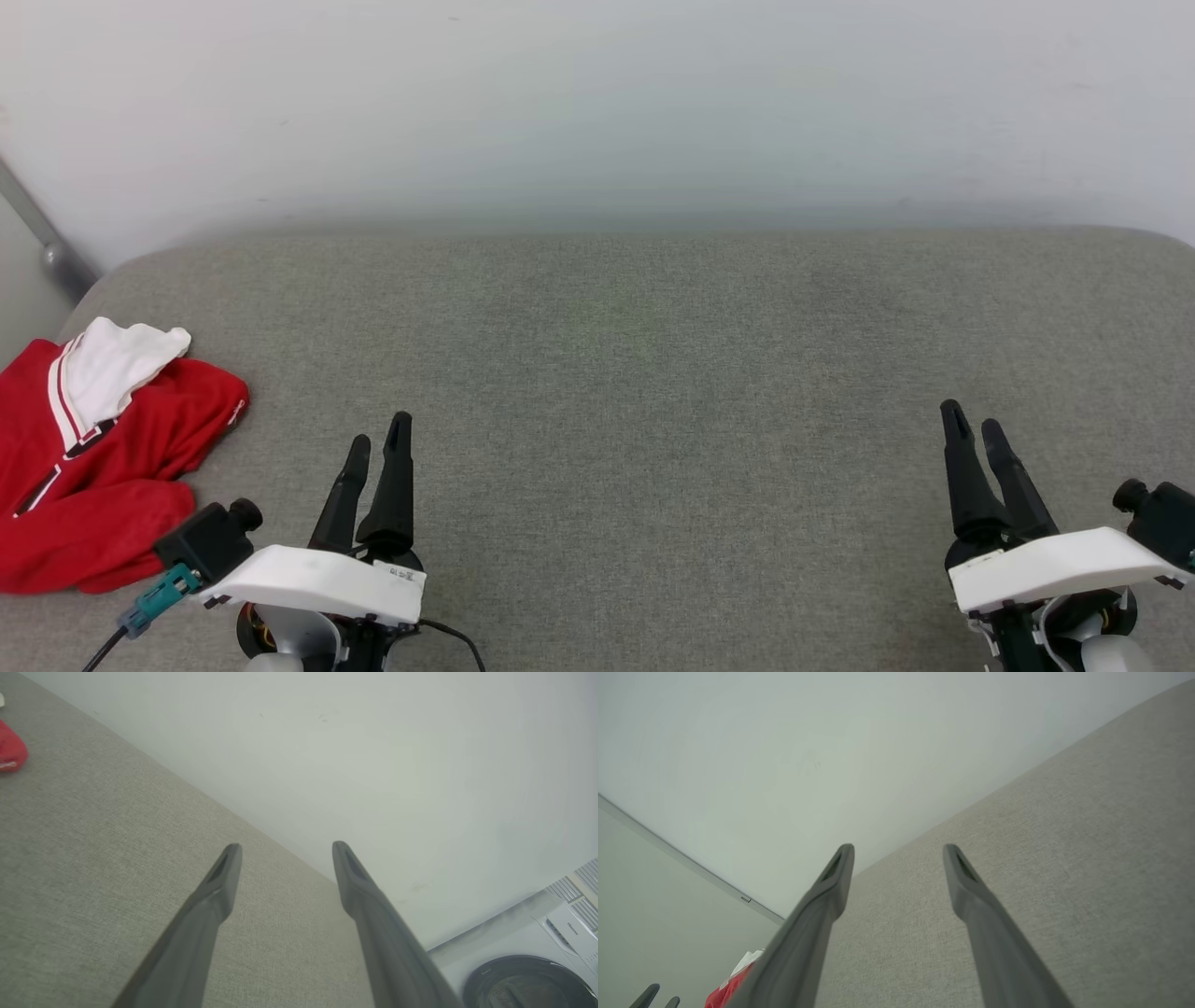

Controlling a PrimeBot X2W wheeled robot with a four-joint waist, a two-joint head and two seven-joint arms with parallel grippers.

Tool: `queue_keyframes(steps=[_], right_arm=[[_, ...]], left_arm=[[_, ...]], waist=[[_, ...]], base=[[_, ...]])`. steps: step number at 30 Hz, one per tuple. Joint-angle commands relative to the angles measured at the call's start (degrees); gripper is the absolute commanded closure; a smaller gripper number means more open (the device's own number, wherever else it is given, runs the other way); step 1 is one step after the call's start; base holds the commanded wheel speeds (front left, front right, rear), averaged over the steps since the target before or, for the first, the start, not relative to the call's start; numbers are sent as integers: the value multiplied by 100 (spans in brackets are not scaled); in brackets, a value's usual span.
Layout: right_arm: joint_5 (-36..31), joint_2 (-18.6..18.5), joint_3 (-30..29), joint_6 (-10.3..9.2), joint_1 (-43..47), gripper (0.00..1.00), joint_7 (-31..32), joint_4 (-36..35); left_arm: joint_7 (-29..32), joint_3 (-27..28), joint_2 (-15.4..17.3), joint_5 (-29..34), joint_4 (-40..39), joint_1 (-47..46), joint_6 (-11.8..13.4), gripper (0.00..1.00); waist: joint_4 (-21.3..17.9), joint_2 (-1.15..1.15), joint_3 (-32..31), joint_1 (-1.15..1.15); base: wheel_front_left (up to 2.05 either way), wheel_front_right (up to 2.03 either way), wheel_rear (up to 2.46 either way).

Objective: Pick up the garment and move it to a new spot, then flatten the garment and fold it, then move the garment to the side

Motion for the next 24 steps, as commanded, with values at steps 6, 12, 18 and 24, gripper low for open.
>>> queue_keyframes(steps=[6, 12, 18, 24], right_arm=[[-625, -26, 98, 10, -59, 0, -81, -38], [-1128, -32, 80, 11, -49, 0, -75, -60], [-1592, -25, 46, 11, -31, 0, -83, -97], [-1957, -13, 43, 11, 10, 0, -118, -146]], left_arm=[[-133, -49, 19, 577, -65, -12, -2, 0], [-234, -76, 19, 1102, -42, -28, -2, 0], [-329, -96, 19, 1550, -2, -58, 6, 0], [-422, -118, 18, 1935, 33, -51, 9, 0]], waist=[[10, 0, -17, 0], [22, 0, -24, 0], [16, 0, -32, 0], [0, 0, -42, 0]], base=[[0, 0, 0], [0, 0, 0], [0, 0, 0], [0, 0, 0]])
